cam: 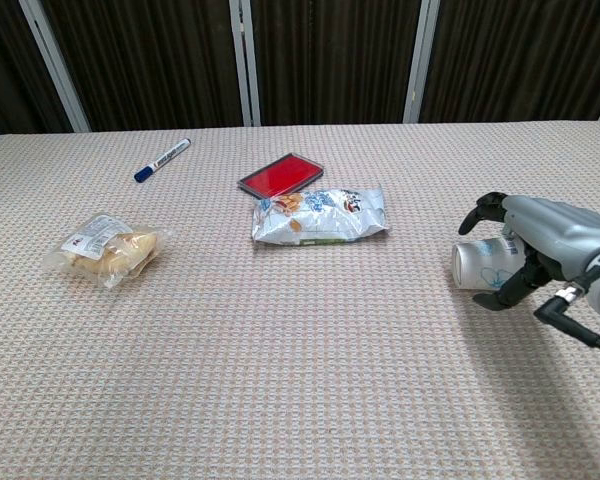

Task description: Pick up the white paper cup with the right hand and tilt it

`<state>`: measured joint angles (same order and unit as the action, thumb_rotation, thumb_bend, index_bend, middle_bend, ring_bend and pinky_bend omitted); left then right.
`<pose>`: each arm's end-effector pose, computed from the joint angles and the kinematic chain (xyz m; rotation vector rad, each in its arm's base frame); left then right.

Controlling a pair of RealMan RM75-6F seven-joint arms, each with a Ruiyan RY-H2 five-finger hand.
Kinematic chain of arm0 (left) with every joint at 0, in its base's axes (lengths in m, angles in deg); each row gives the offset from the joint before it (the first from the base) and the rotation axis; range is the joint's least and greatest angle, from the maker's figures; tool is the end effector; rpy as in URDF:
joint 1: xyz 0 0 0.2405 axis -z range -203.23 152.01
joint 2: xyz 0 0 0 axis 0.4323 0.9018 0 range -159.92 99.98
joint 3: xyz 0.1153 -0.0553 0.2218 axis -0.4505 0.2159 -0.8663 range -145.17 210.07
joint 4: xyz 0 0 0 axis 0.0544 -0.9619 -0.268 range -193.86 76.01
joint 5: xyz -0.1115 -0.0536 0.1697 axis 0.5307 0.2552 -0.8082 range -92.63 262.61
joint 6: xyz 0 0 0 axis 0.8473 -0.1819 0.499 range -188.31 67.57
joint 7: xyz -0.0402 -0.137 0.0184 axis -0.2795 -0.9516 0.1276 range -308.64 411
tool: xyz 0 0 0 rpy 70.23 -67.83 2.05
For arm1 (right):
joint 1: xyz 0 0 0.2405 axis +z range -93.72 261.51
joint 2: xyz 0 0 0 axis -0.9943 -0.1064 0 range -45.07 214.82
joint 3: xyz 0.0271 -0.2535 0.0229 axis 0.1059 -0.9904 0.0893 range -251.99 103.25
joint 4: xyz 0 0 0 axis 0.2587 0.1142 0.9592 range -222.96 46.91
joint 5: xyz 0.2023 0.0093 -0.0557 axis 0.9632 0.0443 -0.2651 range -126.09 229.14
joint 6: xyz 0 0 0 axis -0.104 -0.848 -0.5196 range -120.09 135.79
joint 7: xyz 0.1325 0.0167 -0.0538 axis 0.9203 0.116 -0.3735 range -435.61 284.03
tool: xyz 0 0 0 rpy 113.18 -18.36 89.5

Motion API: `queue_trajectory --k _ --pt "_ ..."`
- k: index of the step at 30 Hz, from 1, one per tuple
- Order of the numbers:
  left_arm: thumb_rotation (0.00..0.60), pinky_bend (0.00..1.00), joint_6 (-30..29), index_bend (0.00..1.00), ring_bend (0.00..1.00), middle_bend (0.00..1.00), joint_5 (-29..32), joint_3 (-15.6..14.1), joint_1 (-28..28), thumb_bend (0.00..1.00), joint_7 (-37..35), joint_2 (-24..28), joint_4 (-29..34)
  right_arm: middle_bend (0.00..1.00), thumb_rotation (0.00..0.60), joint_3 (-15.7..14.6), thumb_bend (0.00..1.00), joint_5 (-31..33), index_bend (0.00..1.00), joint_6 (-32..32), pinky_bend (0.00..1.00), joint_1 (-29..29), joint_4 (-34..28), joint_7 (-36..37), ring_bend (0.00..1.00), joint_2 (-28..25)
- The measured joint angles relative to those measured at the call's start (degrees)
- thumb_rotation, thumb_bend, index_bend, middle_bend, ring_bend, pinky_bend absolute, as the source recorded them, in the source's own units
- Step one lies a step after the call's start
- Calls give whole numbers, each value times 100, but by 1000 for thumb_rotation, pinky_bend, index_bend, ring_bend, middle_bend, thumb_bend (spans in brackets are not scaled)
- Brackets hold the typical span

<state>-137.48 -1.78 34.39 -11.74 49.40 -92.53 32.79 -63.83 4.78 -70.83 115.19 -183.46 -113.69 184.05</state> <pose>-0.2918 0.2247 0.1481 -1.5706 -0.9004 -0.9187 -0.1717 -0.2755 -0.0326 1.4423 -1.1851 0.7641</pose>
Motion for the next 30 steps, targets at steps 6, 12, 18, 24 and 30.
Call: queue_trajectory --k 6,12,18,24,30 --pt "600 0 13 0 0 0 1 0 7 158 -20 5 -4 0 600 60 142 71 262 -43 0 97 391 -251 0 304" --pt "600 0 26 0 0 0 1 -1 14 157 -30 11 -4 0 600 84 217 52 291 -99 0 168 880 -455 0 578" --pt "600 0 29 0 0 0 2 0 17 159 -30 12 -2 0 600 117 311 56 349 -109 0 187 1182 -605 0 761" --pt "600 0 24 0 0 0 0 -3 14 159 -25 11 -2 0 600 136 315 -36 391 -165 0 166 1283 -633 0 822" --pt "600 0 26 0 0 0 3 -1 17 159 -15 9 -2 0 600 193 314 -397 391 -232 0 130 1067 -313 0 759"
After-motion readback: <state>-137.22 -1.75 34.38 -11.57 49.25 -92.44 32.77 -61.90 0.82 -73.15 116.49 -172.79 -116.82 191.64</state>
